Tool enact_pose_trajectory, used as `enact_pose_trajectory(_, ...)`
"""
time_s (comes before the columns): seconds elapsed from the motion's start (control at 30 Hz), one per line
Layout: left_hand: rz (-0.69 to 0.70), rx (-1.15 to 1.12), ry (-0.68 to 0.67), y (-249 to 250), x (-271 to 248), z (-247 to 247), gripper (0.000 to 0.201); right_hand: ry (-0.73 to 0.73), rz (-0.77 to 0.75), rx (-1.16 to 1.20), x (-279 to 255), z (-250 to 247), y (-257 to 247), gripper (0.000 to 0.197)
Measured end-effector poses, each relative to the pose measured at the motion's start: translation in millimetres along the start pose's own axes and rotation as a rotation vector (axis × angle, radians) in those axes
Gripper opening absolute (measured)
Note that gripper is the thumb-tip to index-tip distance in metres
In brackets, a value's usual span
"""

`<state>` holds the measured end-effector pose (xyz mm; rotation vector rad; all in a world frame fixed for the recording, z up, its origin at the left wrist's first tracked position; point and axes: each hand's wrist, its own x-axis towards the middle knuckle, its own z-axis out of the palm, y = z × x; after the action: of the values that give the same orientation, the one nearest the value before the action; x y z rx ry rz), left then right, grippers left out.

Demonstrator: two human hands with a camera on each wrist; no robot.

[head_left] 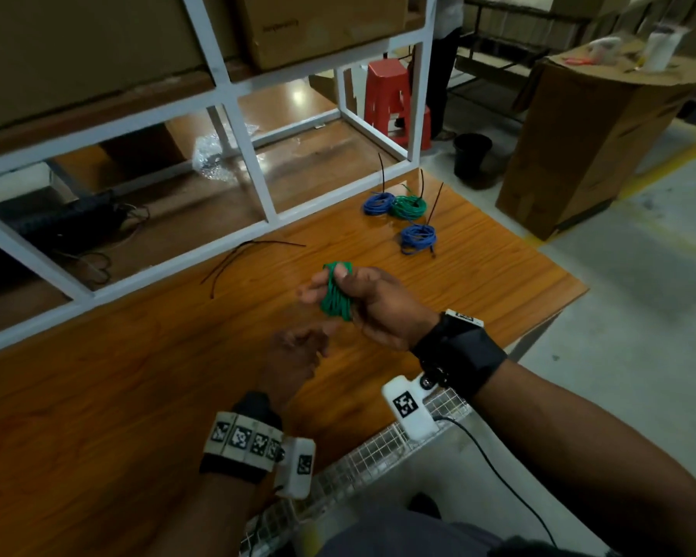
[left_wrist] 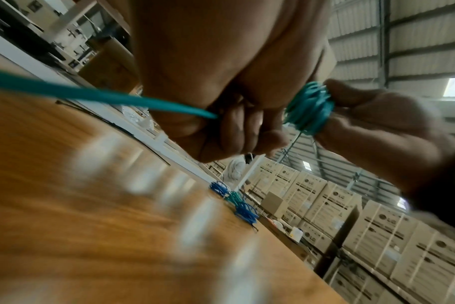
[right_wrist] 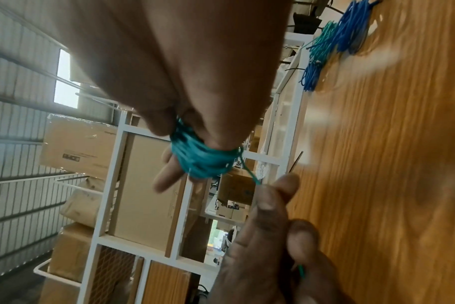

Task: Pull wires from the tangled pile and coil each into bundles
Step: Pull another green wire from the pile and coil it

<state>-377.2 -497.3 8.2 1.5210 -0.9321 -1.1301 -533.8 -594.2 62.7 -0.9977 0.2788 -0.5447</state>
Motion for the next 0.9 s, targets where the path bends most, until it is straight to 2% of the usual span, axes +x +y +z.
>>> enact_pose_trajectory(0.1, -0.001, 0.143, -0.020, -11, -8, 14, 0.022, 0.243, -0.133, -0.116, 12, -9, 0, 0.035)
enact_pose_trajectory(0.13, 0.013, 0.186, -0.016, -12, -10, 18, 0.024, 0.325, -0.162, -0.281, 16, -13, 0, 0.035)
enact_pose_trajectory(0.2, 0.055, 0.222, -0.015, -10, -15, 20, 0.022, 0.426, -0.204, -0.818, 22, -23, 5, 0.042)
enact_pose_trajectory(0.27, 0.099, 0.288, -0.019, -2, -15, 11, 0.021, 0.339, -0.187, -1.255, 19, -29, 9, 0.048)
enact_pose_trajectory(0.33, 0.199, 0.491, 0.002, 13, -14, -6, 0.028, 0.131, -0.088, -1.416, 12, -26, 10, 0.055)
enact_pose_trajectory(0.37, 0.260, 0.595, 0.028, 24, -14, -15, 0.029, 0.015, 0.010, -1.441, 7, -23, 8, 0.060)
enact_pose_trajectory(0.4, 0.291, 0.653, 0.045, 33, -13, -25, 0.025, -0.096, 0.138, -1.439, 2, -18, 5, 0.065)
enact_pose_trajectory(0.47, 0.271, 0.656, 0.016, 51, -10, -44, 0.013, -0.226, 0.355, -1.354, -5, -13, 1, 0.065)
enact_pose_trajectory(0.6, 0.340, 0.544, -0.134, 67, -6, -53, 0.029, -0.418, 0.498, -1.104, -5, -6, -8, 0.047)
enact_pose_trajectory(0.67, 0.382, 0.434, -0.171, 71, -4, -50, 0.033, -0.539, 0.500, -0.848, -5, -4, -4, 0.042)
enact_pose_trajectory(0.73, 0.384, 0.324, -0.147, 70, 2, -50, 0.035, -0.583, 0.443, -0.527, -6, -2, 1, 0.036)
enact_pose_trajectory(0.8, 0.364, 0.244, -0.079, 68, 5, -50, 0.035, -0.533, 0.362, -0.257, -4, -4, 3, 0.032)
enact_pose_trajectory(0.9, 0.325, 0.128, -0.019, 58, 8, -43, 0.018, -0.444, 0.207, 0.021, 0, 0, -5, 0.029)
